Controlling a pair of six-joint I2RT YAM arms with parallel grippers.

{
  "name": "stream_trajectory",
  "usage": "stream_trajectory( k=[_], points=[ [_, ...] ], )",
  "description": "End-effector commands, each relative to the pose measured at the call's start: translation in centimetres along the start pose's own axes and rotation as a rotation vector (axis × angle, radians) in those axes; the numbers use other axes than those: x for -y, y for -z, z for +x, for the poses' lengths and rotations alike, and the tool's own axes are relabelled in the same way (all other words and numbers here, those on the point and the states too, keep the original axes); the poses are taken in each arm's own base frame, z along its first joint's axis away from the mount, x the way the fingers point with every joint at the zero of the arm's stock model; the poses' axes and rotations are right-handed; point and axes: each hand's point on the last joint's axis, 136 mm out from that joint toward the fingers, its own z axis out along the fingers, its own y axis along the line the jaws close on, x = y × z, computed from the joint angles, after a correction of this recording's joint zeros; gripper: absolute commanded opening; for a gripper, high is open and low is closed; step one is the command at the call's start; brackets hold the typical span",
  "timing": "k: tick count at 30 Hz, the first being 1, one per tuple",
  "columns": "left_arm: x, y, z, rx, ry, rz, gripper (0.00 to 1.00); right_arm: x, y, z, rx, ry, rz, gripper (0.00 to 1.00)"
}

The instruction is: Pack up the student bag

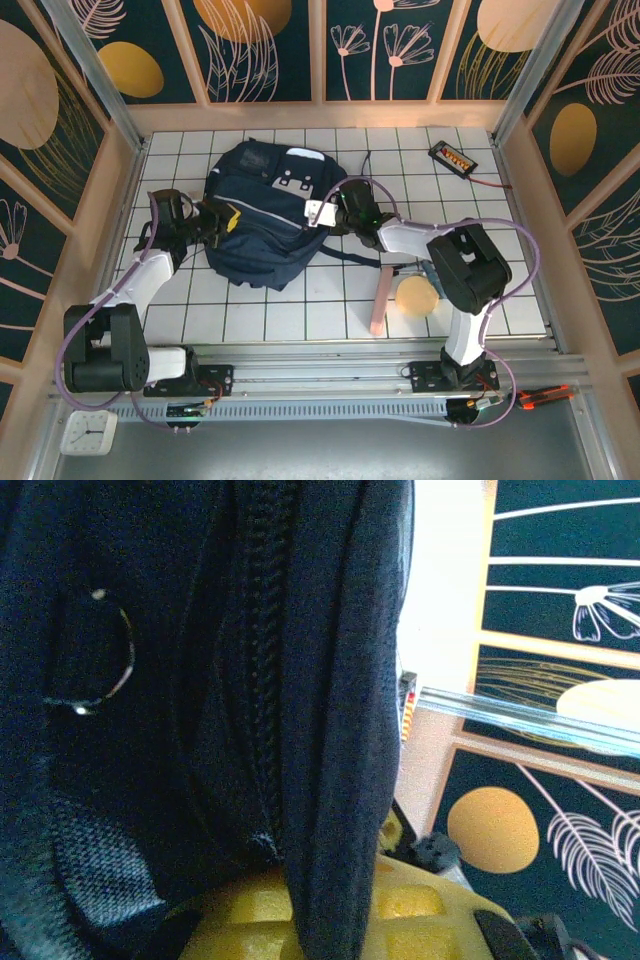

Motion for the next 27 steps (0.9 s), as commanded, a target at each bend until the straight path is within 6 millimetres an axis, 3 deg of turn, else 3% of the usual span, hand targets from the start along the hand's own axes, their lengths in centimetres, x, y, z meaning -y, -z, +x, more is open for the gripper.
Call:
stream_trajectory(
  k=[1,9,13,14,16,17,19,21,24,27],
  points=[
    [2.8,0.6,-2.0,0.116,-0.07,0.078,0.0,-2.4,2.8,-5.7,0.152,-0.023,-0.119,0.0],
    [2.8,0.9,-2.8,0.17,-0.063,0.093,0.0,-7.2,6.5,-8.0,0.178,-0.083,-0.298,0.0],
    [2.6,0.8,-2.9,0.179,-0.053,0.105,0.0,-9.0,6.8,-9.4,0.186,-0.125,-0.364,0.0],
    [2.4,0.7,-2.8,0.175,-0.05,0.104,0.0,-8.6,6.9,-9.5,0.189,-0.176,-0.376,0.01],
    [2.2,0.6,-2.7,0.168,-0.048,0.103,0.0,-6.5,7.2,-9.7,0.206,-0.333,-0.396,0.28],
    [2.0,0.6,-2.5,0.16,-0.047,0.104,0.0,-4.6,7.3,-9.3,0.215,-0.462,-0.405,0.43],
    [1.7,0.4,-2.1,0.138,-0.049,0.108,0.0,-1.1,7.9,-8.4,0.259,-0.685,-0.473,0.6],
    [1.2,0.3,-1.4,0.102,-0.058,0.1,0.0,1.9,7.9,-7.3,0.289,-0.83,-0.499,0.64],
    [0.4,0.5,-0.5,0.064,-0.094,0.062,0.0,4.5,6.7,-5.5,0.267,-0.888,-0.447,0.64],
    [-0.3,0.6,0.0,0.042,-0.102,0.045,0.0,4.8,5.2,-3.7,0.248,-0.862,-0.469,0.64]
  ],
)
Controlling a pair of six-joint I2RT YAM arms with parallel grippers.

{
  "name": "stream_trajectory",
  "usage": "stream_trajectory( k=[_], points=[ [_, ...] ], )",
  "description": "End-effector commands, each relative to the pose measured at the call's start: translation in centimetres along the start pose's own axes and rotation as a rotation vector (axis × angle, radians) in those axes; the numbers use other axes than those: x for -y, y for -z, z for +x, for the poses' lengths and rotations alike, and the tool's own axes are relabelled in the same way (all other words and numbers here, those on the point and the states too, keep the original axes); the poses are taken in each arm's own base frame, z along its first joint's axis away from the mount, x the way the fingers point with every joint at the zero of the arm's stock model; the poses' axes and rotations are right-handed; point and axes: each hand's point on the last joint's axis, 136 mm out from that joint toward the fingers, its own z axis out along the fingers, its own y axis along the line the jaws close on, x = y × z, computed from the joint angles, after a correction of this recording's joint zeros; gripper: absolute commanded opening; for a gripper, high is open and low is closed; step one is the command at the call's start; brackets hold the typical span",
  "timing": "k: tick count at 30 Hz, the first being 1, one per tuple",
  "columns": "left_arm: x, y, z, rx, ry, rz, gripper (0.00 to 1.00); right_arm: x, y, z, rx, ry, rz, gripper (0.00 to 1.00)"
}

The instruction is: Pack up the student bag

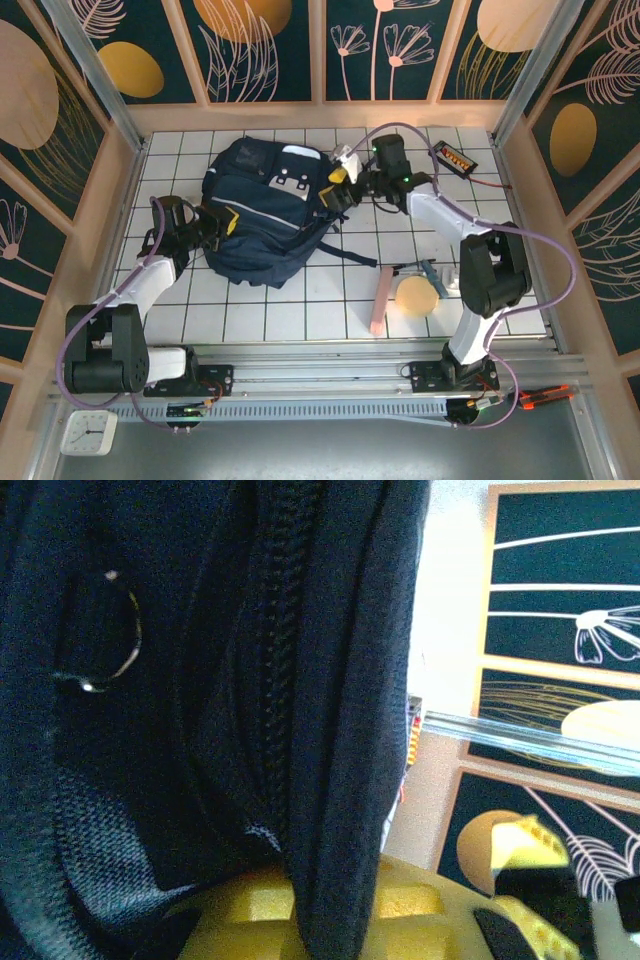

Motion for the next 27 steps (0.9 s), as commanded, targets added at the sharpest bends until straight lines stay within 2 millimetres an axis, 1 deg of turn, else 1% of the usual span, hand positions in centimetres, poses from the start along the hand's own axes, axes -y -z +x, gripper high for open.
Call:
stream_trajectory(
  k=[1,4,7,9,15,18,21,23,24,27],
  points=[
    [0.8,0.8,0.4,-0.012,-0.069,0.043,0.0,-0.6,-1.9,2.9,-0.081,-0.081,-0.114,0.64],
    [0.6,0.7,0.5,-0.022,-0.049,0.058,0.0,-0.1,-3.3,6.5,-0.201,0.019,-0.119,0.63],
    [0.4,0.6,0.7,-0.033,-0.04,0.06,0.0,0.4,-4.4,9.2,-0.272,0.092,-0.108,0.63],
    [0.4,0.6,0.7,-0.037,-0.04,0.062,0.0,0.7,-5.1,10.3,-0.303,0.115,-0.081,0.62],
    [0.2,0.6,0.9,-0.044,-0.035,0.061,0.0,0.4,-7.0,12.1,-0.359,0.187,-0.056,0.63],
    [0.1,0.6,0.9,-0.045,-0.032,0.061,0.0,0.7,-7.8,12.9,-0.393,0.237,-0.021,0.63],
    [0.0,0.6,0.9,-0.045,-0.03,0.062,0.0,1.0,-8.4,13.0,-0.405,0.274,0.0,0.61],
    [-0.1,0.5,1.0,-0.048,-0.026,0.061,0.0,1.3,-8.6,13.1,-0.409,0.284,0.02,0.57],
    [-0.2,0.5,0.9,-0.047,-0.023,0.06,0.0,1.4,-8.6,13.1,-0.412,0.288,0.024,0.54],
    [-0.2,0.5,0.9,-0.045,-0.022,0.06,0.0,1.6,-8.6,13.1,-0.419,0.29,0.033,0.36]
  ],
)
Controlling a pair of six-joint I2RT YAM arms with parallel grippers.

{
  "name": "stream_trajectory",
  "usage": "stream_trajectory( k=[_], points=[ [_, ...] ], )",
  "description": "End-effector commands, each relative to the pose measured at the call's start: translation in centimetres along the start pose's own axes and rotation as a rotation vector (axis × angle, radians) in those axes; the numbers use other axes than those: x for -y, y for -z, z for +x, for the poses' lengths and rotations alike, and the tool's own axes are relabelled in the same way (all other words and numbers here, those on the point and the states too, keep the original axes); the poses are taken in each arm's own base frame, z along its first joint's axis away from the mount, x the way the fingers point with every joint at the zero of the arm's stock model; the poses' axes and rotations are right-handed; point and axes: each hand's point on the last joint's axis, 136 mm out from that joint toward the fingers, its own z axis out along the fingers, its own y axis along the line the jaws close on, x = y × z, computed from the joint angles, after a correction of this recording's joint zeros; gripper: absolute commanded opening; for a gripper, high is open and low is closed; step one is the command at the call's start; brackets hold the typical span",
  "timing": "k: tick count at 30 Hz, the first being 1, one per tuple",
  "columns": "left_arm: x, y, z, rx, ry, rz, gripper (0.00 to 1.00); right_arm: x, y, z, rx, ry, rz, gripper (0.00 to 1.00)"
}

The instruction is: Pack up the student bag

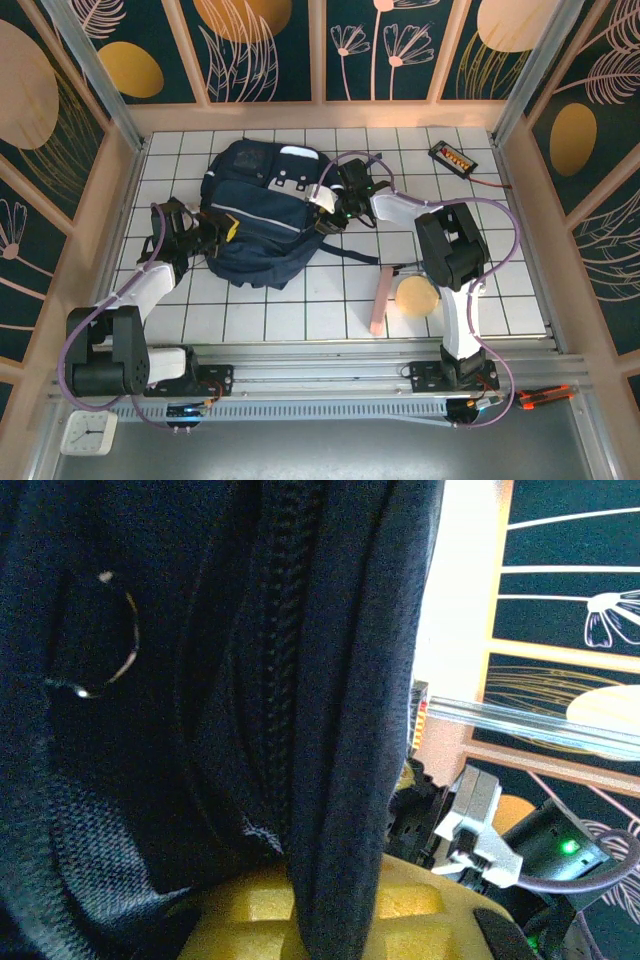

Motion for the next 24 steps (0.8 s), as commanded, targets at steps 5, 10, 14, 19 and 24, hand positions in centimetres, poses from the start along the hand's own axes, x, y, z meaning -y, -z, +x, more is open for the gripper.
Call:
stream_trajectory(
  k=[5,10,14,19,24],
  points=[
    [1.0,0.4,-0.2,-0.004,-0.03,0.048,0.0,0.1,0.0,1.1,-0.037,0.01,0.013,0.23],
    [0.9,0.5,-0.3,0.0,-0.028,0.044,0.0,-0.2,0.4,1.3,-0.032,0.004,0.003,0.0],
    [0.9,0.5,-0.4,0.005,-0.031,0.035,0.0,-0.3,0.9,1.1,-0.04,0.019,0.015,0.0],
    [1.1,0.8,-0.9,0.025,-0.075,-0.008,0.0,0.4,2.7,0.1,-0.053,0.053,0.078,0.0],
    [2.6,2.5,-1.5,0.057,-0.27,-0.127,0.98,0.4,4.0,-1.4,-0.063,0.049,0.136,0.0]
  ],
)
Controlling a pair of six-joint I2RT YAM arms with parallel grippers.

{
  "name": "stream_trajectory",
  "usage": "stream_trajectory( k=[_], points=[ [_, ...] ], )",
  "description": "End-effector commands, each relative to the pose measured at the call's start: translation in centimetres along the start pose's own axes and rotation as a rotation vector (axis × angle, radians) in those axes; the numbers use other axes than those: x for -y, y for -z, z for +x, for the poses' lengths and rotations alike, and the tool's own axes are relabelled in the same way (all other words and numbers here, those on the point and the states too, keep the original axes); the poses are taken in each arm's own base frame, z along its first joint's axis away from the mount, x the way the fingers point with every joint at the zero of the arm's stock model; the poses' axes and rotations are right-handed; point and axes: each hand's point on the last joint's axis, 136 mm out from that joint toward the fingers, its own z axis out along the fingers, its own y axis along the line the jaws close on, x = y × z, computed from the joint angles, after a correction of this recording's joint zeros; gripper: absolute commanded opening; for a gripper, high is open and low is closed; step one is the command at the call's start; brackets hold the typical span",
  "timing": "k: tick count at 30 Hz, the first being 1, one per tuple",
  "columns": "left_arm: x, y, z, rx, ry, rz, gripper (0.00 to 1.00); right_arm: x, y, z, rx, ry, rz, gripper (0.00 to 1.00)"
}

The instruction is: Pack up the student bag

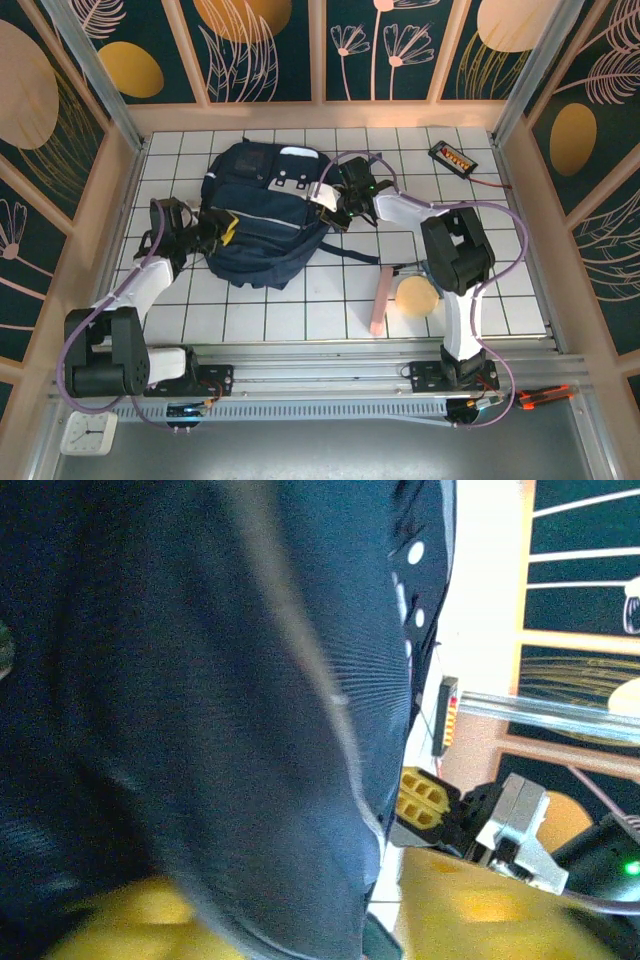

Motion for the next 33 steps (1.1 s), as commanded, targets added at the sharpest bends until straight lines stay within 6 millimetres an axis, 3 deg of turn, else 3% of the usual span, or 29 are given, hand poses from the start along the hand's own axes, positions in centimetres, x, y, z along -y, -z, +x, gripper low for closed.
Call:
stream_trajectory(
  k=[1,4,8,12,16,23,27,33],
  points=[
    [1.8,2.5,-1.2,0.064,-0.215,-0.087,0.99,-0.2,2.3,-1.5,-0.017,0.008,0.055,0.0],
    [2.7,4.6,-2.0,0.117,-0.359,-0.172,0.99,0.3,3.4,-3.7,0.031,0.007,0.088,0.0],
    [6.6,6.1,-2.8,0.186,-0.66,-0.241,0.99,1.5,5.7,-7.3,0.135,0.0,0.122,0.0],
    [9.5,4.2,-0.3,0.156,-1.079,-0.297,0.99,2.6,7.4,-9.9,0.205,0.0,0.139,0.0],
    [11.1,3.3,0.8,0.169,-1.291,-0.212,0.98,3.5,8.9,-11.1,0.253,-0.006,0.159,0.0],
    [11.5,-1.1,4.1,0.007,-1.482,-0.108,0.89,4.1,10.9,-13.3,0.329,0.0,0.167,0.0],
    [11.3,-3.8,7.0,-0.108,-1.538,-0.076,0.88,4.2,10.9,-13.4,0.332,-0.002,0.167,0.0],
    [10.2,-5.3,6.9,-0.139,-1.515,-0.134,0.8,4.1,11.1,-13.9,0.341,0.004,0.167,0.0]
  ],
)
